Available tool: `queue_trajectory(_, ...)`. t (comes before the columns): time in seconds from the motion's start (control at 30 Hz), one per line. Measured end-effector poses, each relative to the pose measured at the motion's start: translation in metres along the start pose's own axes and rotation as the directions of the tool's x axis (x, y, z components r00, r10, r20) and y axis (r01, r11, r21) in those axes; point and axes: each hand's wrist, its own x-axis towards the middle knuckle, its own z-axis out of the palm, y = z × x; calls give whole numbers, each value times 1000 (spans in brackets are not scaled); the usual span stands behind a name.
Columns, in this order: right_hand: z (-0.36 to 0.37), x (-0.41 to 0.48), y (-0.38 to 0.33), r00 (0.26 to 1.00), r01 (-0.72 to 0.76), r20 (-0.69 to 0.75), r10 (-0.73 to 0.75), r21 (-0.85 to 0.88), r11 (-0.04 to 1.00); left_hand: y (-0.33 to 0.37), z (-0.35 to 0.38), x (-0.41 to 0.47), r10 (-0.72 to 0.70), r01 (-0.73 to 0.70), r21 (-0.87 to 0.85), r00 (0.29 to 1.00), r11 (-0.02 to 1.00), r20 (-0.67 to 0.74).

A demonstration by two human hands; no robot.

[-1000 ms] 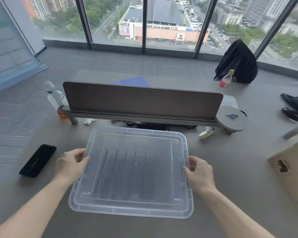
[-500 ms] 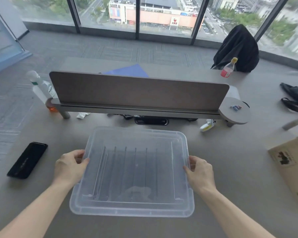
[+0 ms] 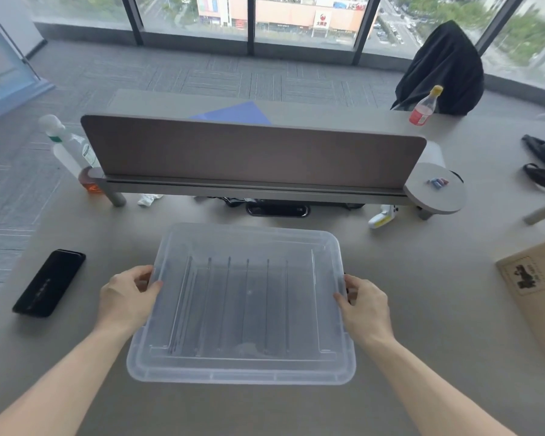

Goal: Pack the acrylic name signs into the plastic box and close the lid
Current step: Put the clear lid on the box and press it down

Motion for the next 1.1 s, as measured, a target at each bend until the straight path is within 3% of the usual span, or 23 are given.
queue_trajectory(0.37, 5, 2, 5, 1000, 12, 12, -12, 8, 1000, -6, 10, 3, 20, -20, -11, 1000, 1000, -8)
queue_trajectory(0.47, 10, -6, 13, 996, 92, 17, -91, -77, 993, -3, 14, -3, 115, -115, 37, 993, 993, 1)
queue_trajectory(0.57, 23, -14, 21, 927, 367, 64, -370, -365, 856, 6, 23, -15, 338, -343, 227, 939, 911, 61)
queue_trajectory(0.63, 34, -16, 30, 862, 491, 145, -485, -478, 728, 10, 33, -19, 438, -475, 304, 880, 826, 185)
queue_trajectory(0.73, 40, -16, 38, 846, 517, 201, -493, -535, 669, 8, 50, -21, 475, -579, 326, 809, 747, 347)
queue_trajectory(0.9, 35, -15, 36, 850, 521, 265, -454, -547, 656, 8, 48, -16, 476, -606, 339, 786, 720, 394)
queue_trajectory(0.97, 30, -16, 32, 889, 457, 233, -393, -464, 759, 4, 38, -12, 460, -541, 339, 838, 769, 295)
queue_trajectory(1.0, 26, -15, 29, 925, 380, 185, -333, -387, 840, 1, 33, -9, 401, -445, 301, 894, 843, 199)
queue_trajectory(1.07, 21, -7, 30, 986, 123, 126, -104, -149, 981, -6, 21, -3, 136, -143, 87, 987, 986, 84)
queue_trajectory(1.1, 18, -2, 31, 984, -47, 168, 50, -21, 999, -12, 17, 2, -45, 53, -59, 991, 997, 124)
